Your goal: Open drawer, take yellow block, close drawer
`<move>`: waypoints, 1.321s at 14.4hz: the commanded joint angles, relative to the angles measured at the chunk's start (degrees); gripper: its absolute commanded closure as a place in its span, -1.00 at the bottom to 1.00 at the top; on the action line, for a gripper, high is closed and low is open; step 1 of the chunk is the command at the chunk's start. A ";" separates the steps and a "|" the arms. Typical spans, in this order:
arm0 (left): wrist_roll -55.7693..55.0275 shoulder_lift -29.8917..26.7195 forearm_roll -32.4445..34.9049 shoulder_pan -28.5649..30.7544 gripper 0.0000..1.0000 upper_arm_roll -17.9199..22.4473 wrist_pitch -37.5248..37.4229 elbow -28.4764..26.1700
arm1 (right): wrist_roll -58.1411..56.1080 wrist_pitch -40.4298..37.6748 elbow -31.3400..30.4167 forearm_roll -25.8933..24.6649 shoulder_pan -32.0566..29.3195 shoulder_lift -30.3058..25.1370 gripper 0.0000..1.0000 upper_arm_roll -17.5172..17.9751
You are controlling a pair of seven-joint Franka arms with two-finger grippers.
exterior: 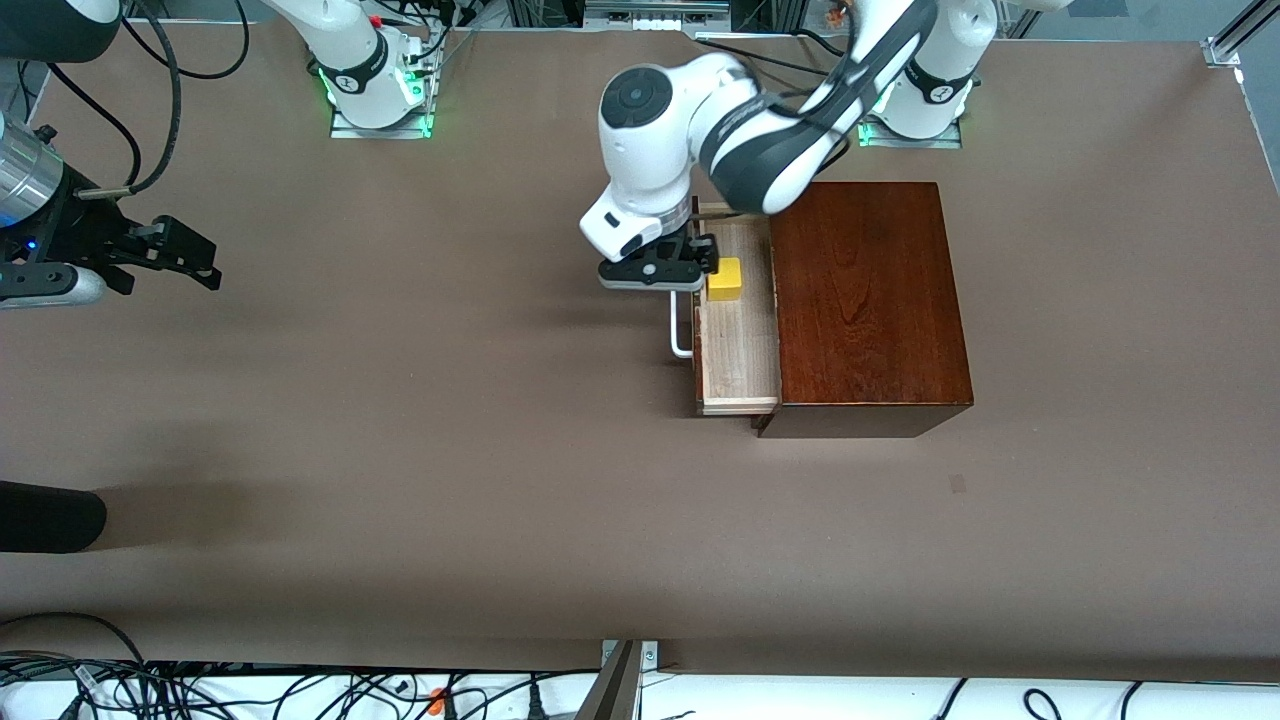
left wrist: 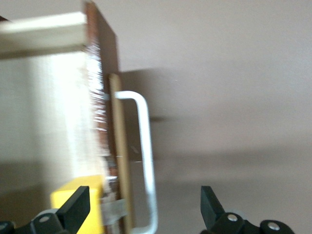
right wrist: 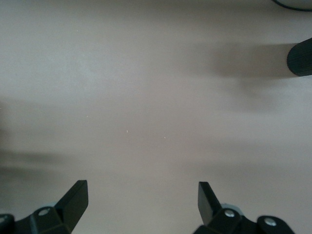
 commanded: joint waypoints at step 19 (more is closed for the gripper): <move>58.63 -21.13 -20.83 23.62 -1.00 19.38 -25.59 5.25 | -15.75 9.50 13.51 -6.06 25.69 19.39 -1.00 15.34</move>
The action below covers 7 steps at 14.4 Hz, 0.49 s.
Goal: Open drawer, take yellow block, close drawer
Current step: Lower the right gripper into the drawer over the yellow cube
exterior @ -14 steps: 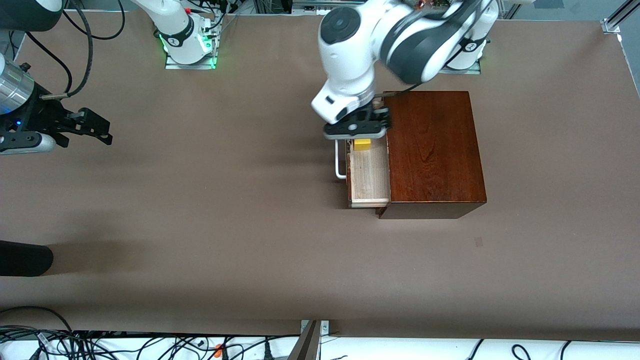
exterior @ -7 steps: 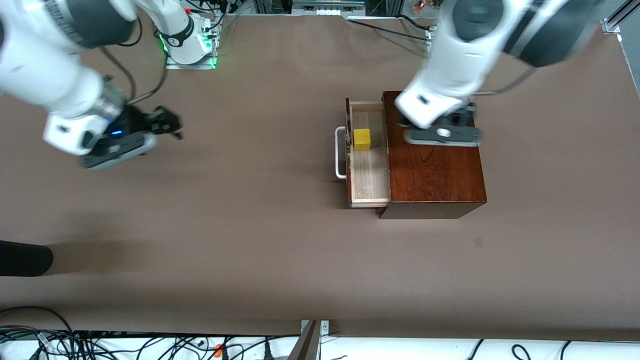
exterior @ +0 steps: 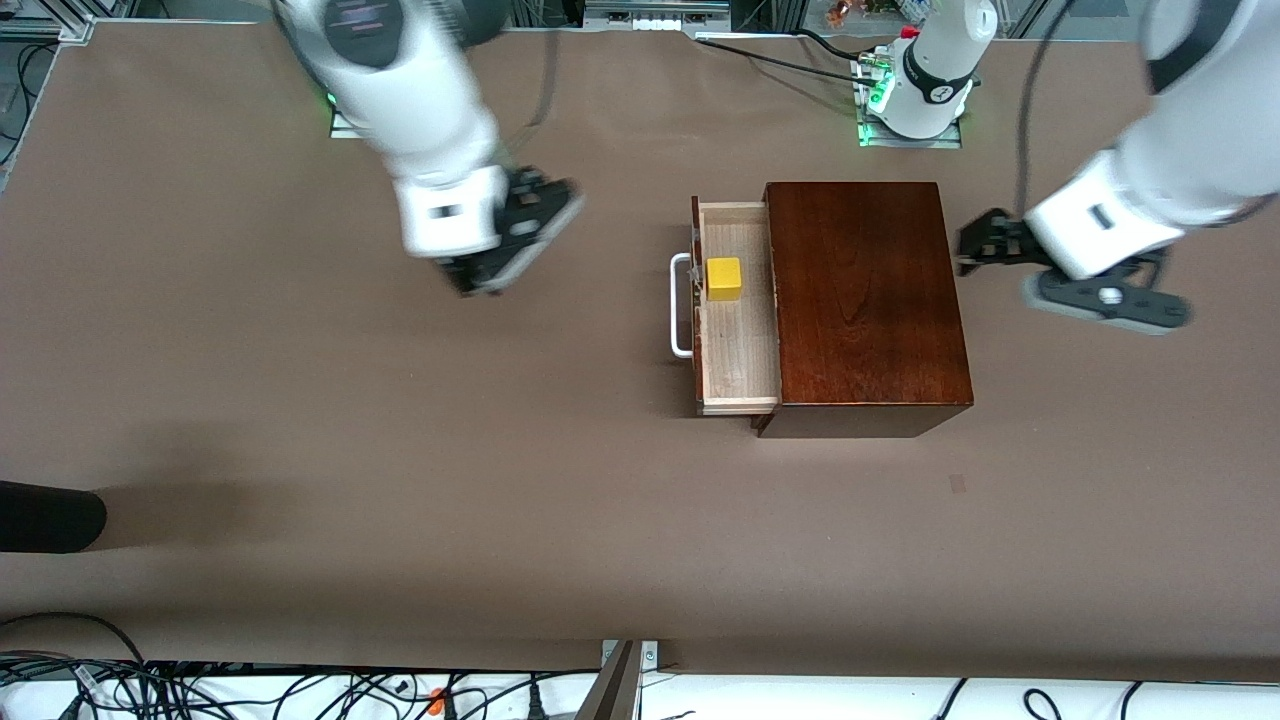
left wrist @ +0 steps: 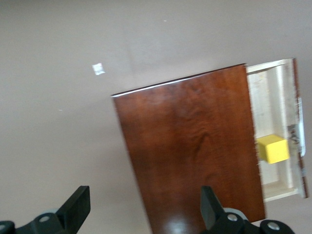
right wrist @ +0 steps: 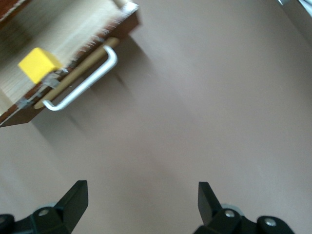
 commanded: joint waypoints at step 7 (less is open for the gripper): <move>-0.78 -13.29 -0.45 -6.25 -1.00 13.30 13.09 -18.62 | -1.79 1.64 21.97 -9.23 14.03 20.60 -1.00 -0.64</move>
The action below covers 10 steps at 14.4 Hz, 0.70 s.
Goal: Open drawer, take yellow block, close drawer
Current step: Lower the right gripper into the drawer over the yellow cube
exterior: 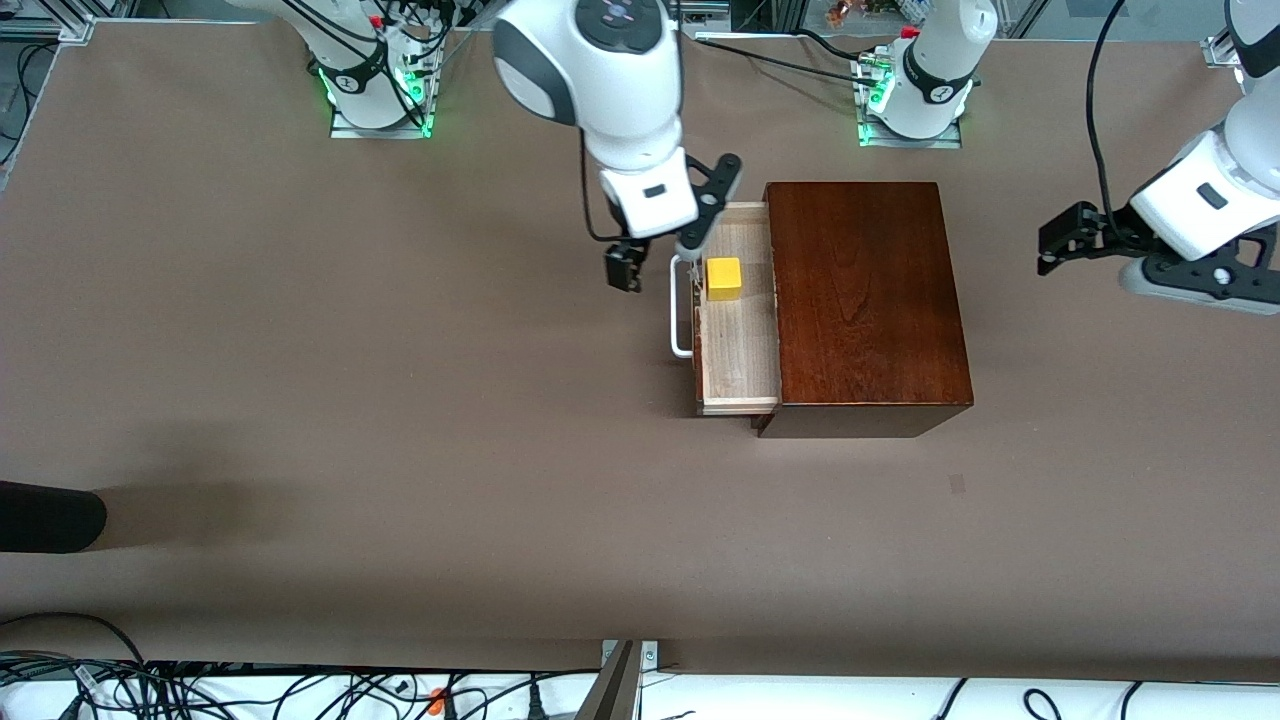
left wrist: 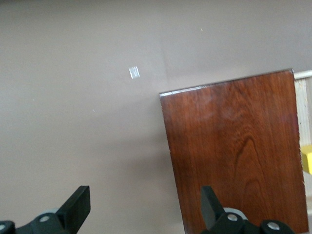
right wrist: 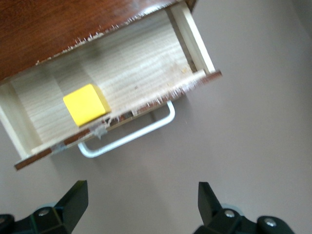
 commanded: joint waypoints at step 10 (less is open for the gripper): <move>-1.02 -4.07 -0.22 -3.47 -1.00 4.11 1.42 -5.27 | -8.03 7.73 7.40 -7.67 7.02 13.10 -1.00 -0.63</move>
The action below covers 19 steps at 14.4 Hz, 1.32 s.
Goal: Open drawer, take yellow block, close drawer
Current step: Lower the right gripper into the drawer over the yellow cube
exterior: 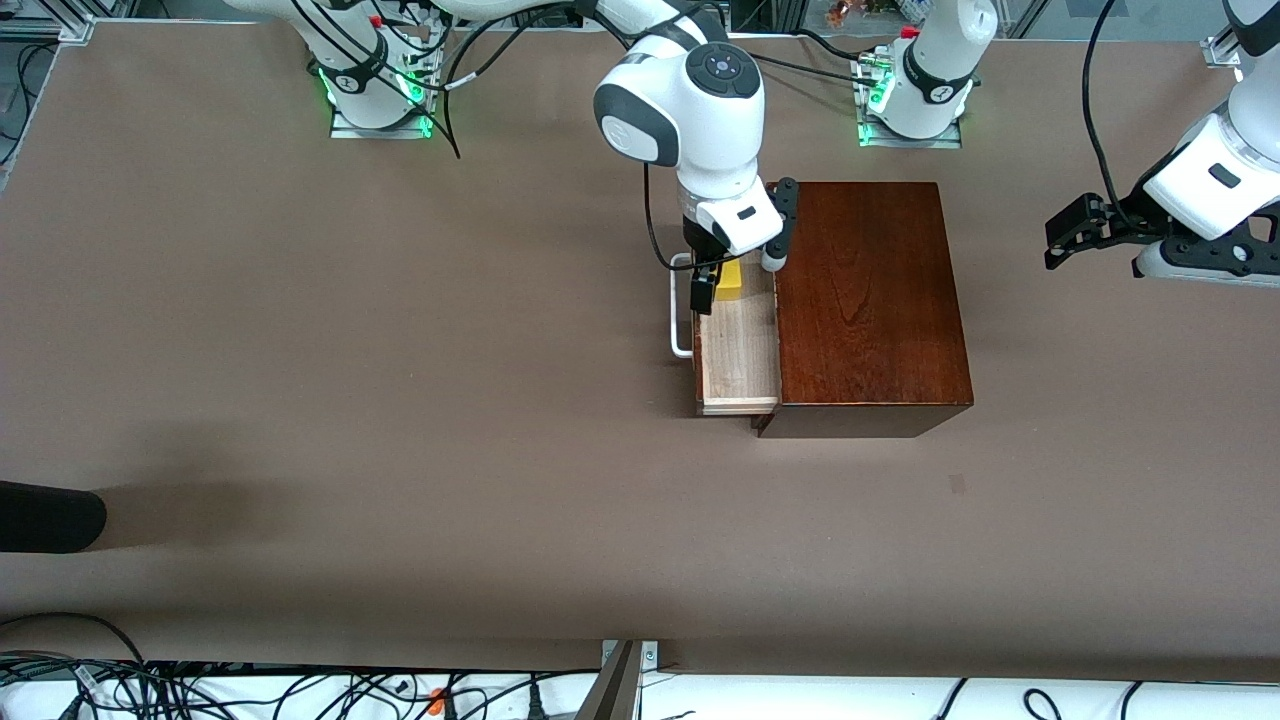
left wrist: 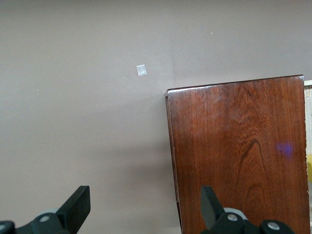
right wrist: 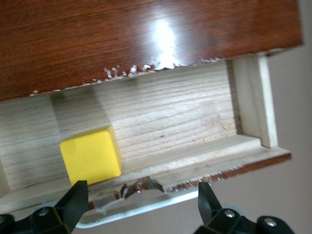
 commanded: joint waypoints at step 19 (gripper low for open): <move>2.50 -0.31 -0.39 0.37 -1.00 1.06 -2.80 0.11 | -3.04 2.48 2.22 -0.87 3.93 6.17 -1.00 -0.57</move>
